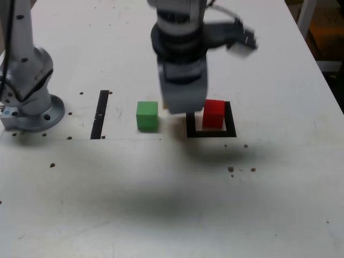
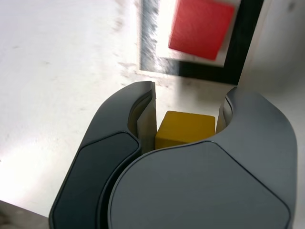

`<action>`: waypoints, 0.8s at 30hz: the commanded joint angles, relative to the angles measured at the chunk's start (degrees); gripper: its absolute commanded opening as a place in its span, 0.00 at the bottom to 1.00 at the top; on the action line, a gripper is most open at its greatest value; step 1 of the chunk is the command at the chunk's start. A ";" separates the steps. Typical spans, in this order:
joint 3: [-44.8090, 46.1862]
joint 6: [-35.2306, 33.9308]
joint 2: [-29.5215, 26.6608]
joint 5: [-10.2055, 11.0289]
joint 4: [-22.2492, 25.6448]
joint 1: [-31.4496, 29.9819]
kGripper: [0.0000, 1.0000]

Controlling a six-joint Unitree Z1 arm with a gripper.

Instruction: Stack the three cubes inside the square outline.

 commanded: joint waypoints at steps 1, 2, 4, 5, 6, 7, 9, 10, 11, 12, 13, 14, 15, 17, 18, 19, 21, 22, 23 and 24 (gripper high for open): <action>-2.17 -7.49 -0.52 1.31 1.37 0.08 0.48; -3.67 -13.04 -0.43 2.30 2.45 0.08 0.47; -5.71 -21.88 -0.10 3.29 4.03 0.08 0.47; -6.29 -25.25 -0.01 3.52 4.44 0.08 0.47; -6.79 -28.61 0.07 3.61 4.72 0.08 0.47; -7.20 -32.09 0.13 3.60 4.92 0.08 0.46; -7.83 -38.47 0.23 3.61 5.26 0.08 0.43; -8.53 -43.67 0.41 3.72 5.83 0.10 0.38; -9.25 -47.09 0.66 3.83 6.58 0.17 0.34; -10.19 -50.01 1.01 3.89 7.69 0.30 0.31; -11.35 -52.43 1.48 3.88 9.18 0.47 0.28; -12.70 -54.21 2.05 3.77 10.98 0.69 0.26; -14.19 -55.48 2.71 3.62 12.95 0.96 0.24; -17.15 -57.33 4.29 3.16 16.81 1.52 0.24; -18.59 -58.27 5.17 2.95 18.63 1.73 0.24; -19.95 -59.29 6.06 2.78 20.33 1.90 0.25; -22.43 -61.38 7.65 2.72 23.24 2.26 0.26; -23.51 -62.09 8.32 2.75 24.46 2.41 0.27; -24.52 -62.47 8.88 2.74 25.59 2.54 0.28; -25.16 -62.60 9.22 2.71 26.28 2.63 0.28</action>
